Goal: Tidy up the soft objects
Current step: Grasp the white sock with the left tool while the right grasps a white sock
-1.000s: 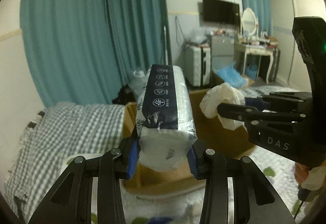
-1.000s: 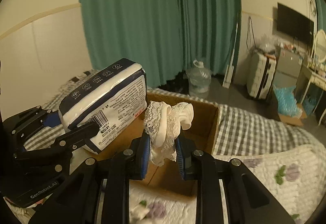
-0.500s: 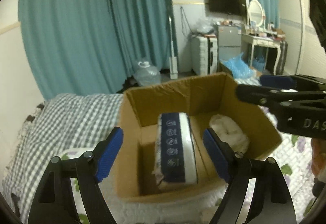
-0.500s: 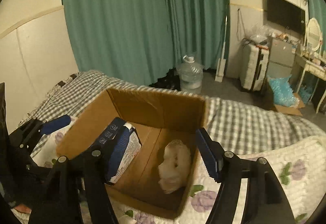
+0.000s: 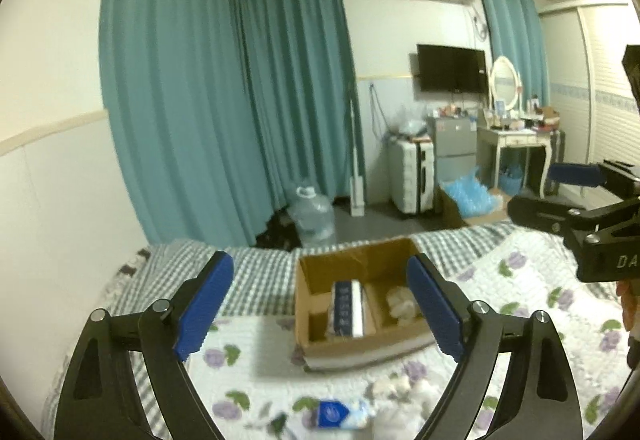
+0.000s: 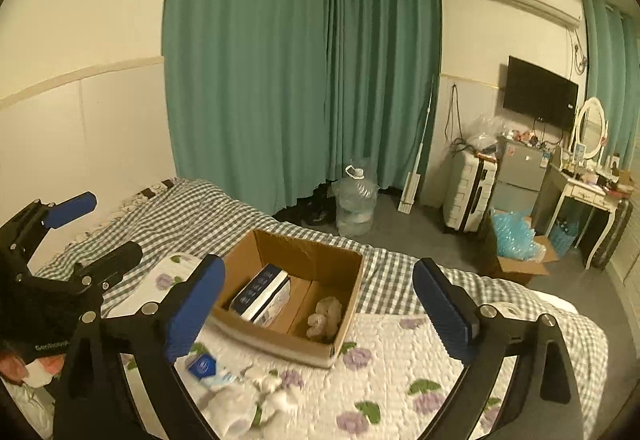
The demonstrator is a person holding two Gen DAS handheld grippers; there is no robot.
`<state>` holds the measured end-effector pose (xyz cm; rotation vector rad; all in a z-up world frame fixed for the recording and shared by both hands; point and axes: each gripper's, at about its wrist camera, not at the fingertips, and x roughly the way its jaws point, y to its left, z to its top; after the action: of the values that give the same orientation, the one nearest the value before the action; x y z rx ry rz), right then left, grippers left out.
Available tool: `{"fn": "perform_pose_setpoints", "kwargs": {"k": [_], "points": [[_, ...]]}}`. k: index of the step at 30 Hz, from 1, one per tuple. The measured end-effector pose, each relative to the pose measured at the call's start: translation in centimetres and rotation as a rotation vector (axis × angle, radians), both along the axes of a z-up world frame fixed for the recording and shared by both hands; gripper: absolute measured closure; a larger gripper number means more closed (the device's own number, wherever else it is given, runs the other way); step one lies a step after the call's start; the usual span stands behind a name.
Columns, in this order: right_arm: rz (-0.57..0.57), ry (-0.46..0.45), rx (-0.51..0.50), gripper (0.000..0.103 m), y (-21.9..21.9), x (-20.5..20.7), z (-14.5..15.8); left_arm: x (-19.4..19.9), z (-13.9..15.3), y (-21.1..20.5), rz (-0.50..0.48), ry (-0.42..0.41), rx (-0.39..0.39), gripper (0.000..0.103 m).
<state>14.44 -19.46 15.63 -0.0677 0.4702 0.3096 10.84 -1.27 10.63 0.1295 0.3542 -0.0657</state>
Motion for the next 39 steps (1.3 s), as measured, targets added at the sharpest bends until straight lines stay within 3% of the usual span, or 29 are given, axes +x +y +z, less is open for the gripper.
{"fn": "perform_pose_setpoints", "kwargs": {"k": [3, 7, 16, 23, 26, 27, 33, 39], "points": [[0.006, 0.008, -0.032, 0.006, -0.4, -2.3, -0.3, -1.4, -0.9, -0.2, 0.004, 0.043, -0.013, 0.013], [0.015, 0.042, -0.065, 0.006, -0.6, -4.3, -3.4, -2.6, -4.4, -0.8, 0.007, 0.111, -0.024, 0.013], [0.037, 0.211, -0.105, 0.006, -0.8, -3.7, -15.8, -2.5, -13.9, -3.8, 0.026, 0.287, -0.003, 0.013], [0.019, 0.319, -0.098, 0.006, -2.5, -1.6, -23.4, -0.9, -21.4, -6.5, -0.021, 0.436, 0.045, 0.015], [0.019, 0.354, -0.081, 0.006, -2.8, -1.2, -24.8, 0.2, -23.2, -6.9, -0.021, 0.461, 0.063, 0.018], [0.019, 0.355, -0.078, 0.006, -2.8, -1.1, -24.9, 0.5, -23.7, -6.8, -0.013, 0.47, 0.059, 0.031], [0.034, 0.356, -0.054, 0.006, -2.6, -1.0, -25.2, 0.7, -24.2, -6.1, -0.058, 0.496, 0.013, 0.059], [0.068, 0.353, -0.062, 0.006, -0.8, -1.6, -25.3, -0.5, -21.8, -3.7, -0.029, 0.456, -0.032, 0.061]]}}
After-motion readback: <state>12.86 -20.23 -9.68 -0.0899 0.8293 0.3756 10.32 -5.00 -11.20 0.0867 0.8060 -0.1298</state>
